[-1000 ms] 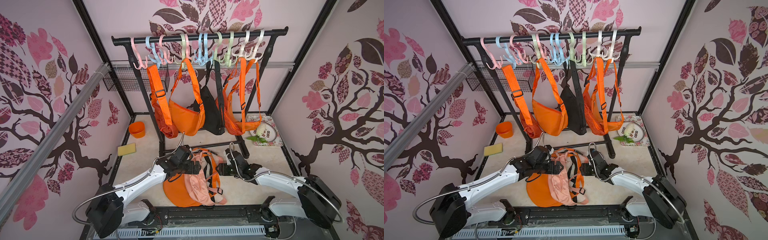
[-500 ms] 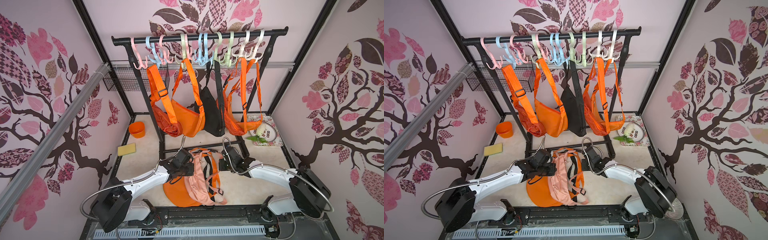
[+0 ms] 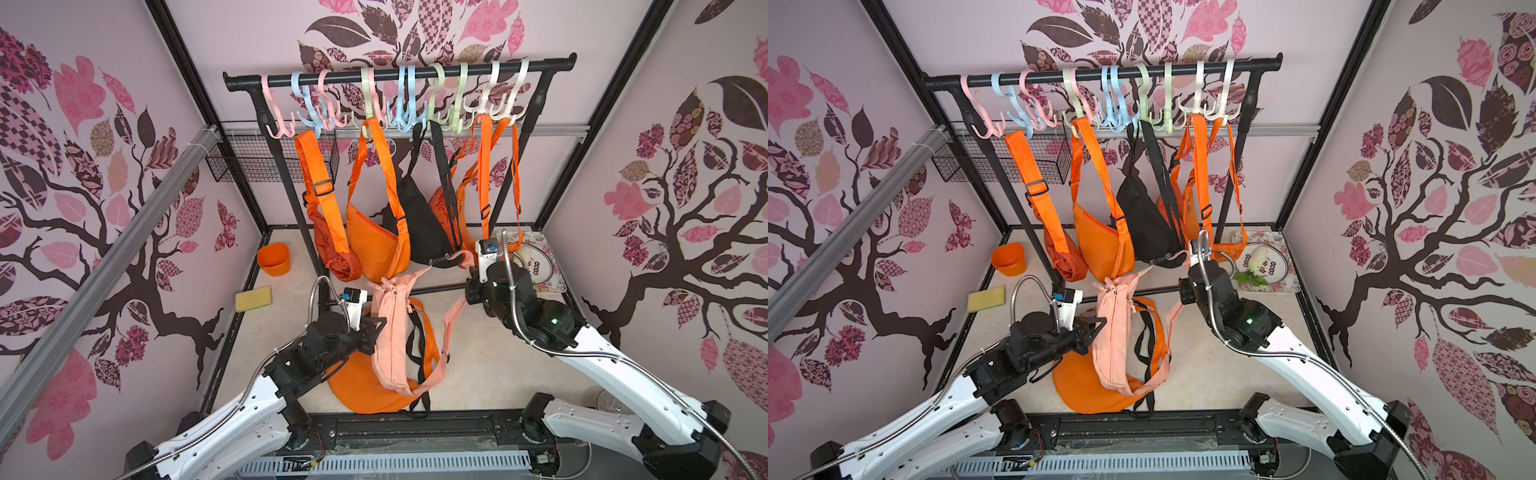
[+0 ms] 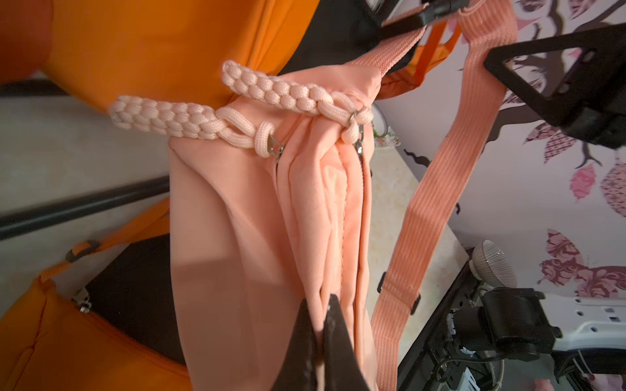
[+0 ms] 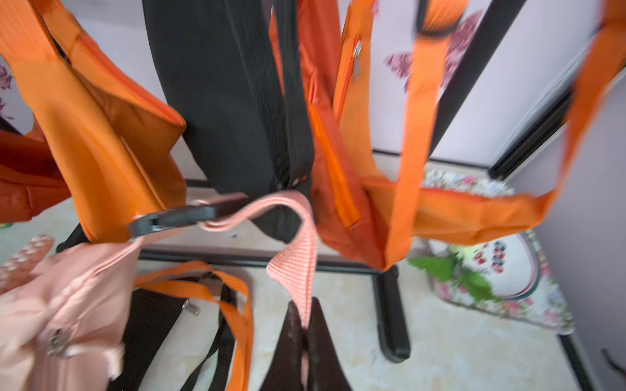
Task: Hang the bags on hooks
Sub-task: Pick up the bag from the bag, then hang the bag on the hook.
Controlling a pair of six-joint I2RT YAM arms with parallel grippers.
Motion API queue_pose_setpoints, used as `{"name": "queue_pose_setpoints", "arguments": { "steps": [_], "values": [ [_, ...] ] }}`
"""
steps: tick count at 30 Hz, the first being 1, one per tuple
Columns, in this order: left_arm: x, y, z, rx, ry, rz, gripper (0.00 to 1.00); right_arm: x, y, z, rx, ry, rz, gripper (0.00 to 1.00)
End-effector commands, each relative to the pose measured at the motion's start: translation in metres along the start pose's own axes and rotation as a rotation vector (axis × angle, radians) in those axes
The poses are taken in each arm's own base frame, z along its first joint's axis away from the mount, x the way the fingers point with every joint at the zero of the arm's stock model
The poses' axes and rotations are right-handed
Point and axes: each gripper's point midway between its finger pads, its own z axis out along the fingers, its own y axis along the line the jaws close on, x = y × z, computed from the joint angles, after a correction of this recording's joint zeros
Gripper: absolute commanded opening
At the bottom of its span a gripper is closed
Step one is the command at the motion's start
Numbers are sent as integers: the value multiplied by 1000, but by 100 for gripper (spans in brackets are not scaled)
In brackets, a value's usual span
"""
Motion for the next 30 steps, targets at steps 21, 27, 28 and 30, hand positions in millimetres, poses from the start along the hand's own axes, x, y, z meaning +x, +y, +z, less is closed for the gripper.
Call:
{"name": "queue_pose_setpoints", "arguments": {
  "steps": [21,27,28,30],
  "values": [
    [-168,-113,-54,101,-491,318,0,-247,-28,-26,189,-499,-82,0],
    [-213,-102,-46,100,-536,275,0,-282,-25,0,123,-521,-46,0],
    [-220,-100,-45,99,-550,276,0,-288,-25,3,112,-527,-44,0],
    [-233,-98,-47,92,-574,288,0,-303,-26,2,109,-554,-45,0]
  ]
}}
